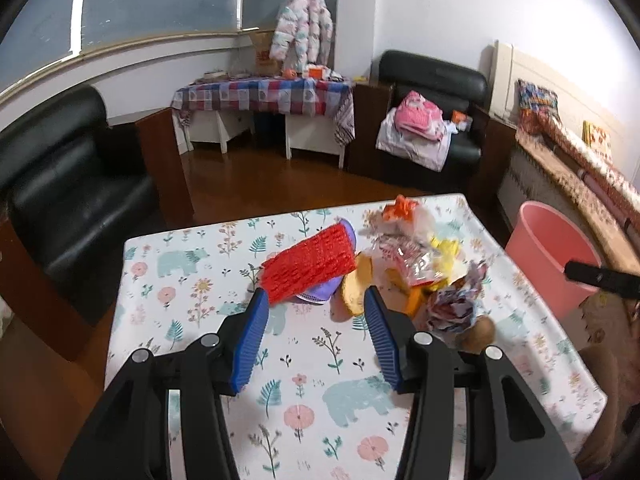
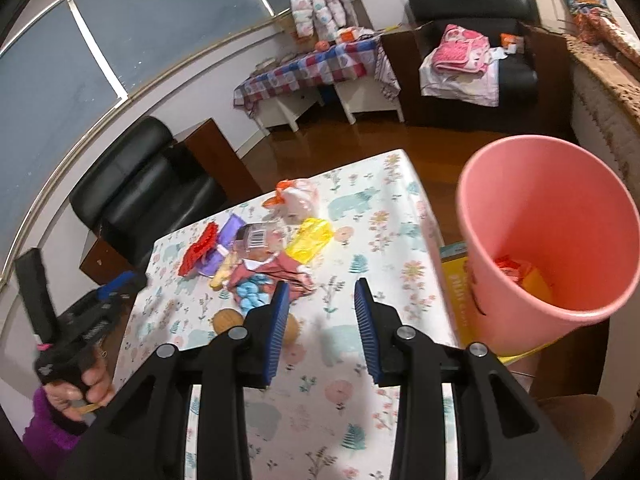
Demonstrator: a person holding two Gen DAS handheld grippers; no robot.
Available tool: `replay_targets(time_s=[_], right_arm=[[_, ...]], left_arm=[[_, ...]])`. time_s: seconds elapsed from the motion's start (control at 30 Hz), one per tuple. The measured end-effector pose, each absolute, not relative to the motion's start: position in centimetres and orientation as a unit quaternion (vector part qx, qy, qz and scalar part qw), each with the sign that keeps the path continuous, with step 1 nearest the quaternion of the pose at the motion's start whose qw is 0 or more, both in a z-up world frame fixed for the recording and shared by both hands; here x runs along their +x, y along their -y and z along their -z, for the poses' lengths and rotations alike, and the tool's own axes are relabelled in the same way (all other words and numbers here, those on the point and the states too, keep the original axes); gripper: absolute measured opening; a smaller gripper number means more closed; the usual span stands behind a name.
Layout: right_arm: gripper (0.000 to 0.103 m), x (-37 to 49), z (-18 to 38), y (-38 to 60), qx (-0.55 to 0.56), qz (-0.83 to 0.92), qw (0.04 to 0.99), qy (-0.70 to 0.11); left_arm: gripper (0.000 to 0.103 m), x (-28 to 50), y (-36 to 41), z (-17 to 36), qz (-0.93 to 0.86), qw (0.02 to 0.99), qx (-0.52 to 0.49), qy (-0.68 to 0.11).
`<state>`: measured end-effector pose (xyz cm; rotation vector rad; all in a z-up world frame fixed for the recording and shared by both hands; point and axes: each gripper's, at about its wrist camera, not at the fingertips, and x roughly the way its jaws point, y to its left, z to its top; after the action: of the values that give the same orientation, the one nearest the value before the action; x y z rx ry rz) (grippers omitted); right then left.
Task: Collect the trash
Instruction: 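Grasp the red mesh net with the left gripper while the right grasps the white bag with orange ribbon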
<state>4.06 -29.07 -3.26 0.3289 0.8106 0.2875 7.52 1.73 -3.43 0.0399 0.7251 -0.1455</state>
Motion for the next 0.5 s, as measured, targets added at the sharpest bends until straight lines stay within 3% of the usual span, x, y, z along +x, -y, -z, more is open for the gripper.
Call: replay_targets(time_s=[0.4,0.5], right_arm=[[0.034,10.1,3.0,26.6,0.173,-0.169,0.877,-0.415],[0.039,12.3,3.0,25.4,0.158,-0.173,0.877,-0.419]], left_arm=[[0.049,12.8,0.9,6.6,0.115,0.92,0.106,-0.36],[0.047,13.6,1.0,7.3,0.115,0.918,0.114,-0.361]])
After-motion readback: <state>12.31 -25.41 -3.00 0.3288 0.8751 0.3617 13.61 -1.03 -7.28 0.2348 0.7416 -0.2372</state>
